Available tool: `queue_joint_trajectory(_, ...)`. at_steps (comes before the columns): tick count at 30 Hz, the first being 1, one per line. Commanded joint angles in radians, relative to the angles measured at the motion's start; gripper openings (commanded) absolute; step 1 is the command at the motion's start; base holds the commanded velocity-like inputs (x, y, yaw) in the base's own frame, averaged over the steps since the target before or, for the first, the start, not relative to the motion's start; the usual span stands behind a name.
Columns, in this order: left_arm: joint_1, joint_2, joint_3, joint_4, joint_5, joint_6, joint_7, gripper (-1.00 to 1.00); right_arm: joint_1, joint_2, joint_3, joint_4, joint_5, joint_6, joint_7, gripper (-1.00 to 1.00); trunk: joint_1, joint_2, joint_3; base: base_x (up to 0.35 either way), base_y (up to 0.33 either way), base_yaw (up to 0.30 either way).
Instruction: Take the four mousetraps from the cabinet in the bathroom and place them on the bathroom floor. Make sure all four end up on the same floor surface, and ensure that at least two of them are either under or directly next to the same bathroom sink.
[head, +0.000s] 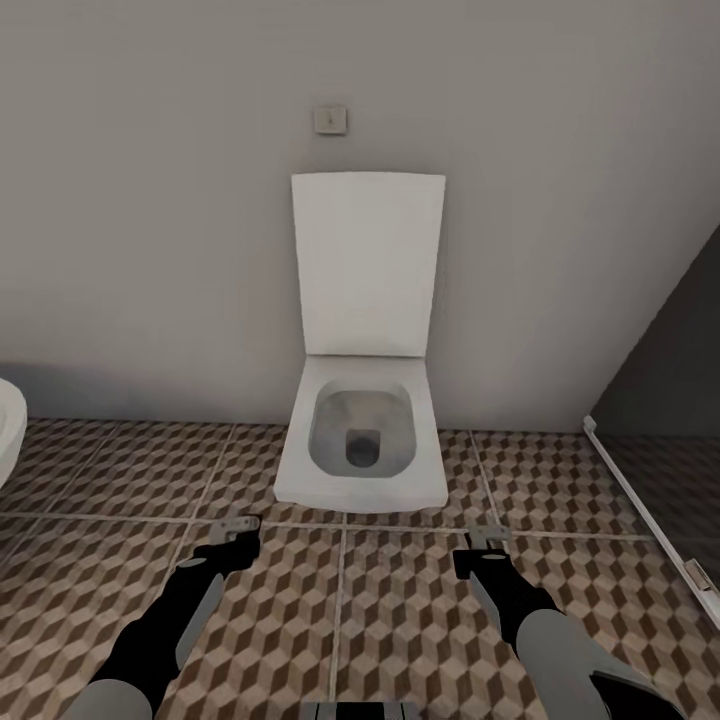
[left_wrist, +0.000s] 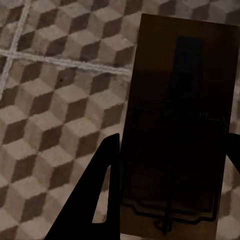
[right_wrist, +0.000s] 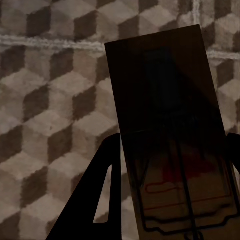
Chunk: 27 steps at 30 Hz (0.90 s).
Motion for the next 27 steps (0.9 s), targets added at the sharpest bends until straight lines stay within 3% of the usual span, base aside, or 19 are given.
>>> queue_joint_trajectory(1, 0.0, 0.001, -0.006, -0.002, 0.008, 0.004, 0.015, -1.0, 0.0, 0.001, -0.005, -0.002, 0.009, 0.006, 0.001, -1.0, 0.0, 0.0, -0.001, 0.0, 0.0, 0.0)
queue_joint_trajectory(27, 0.0, -0.008, -0.006, -0.005, 0.006, -0.001, 0.023, -1.0, 0.0, -0.003, -0.005, -0.003, 0.01, 0.005, 0.001, -1.0, 0.0, 0.0, -0.001, 0.082, 0.001, 0.0)
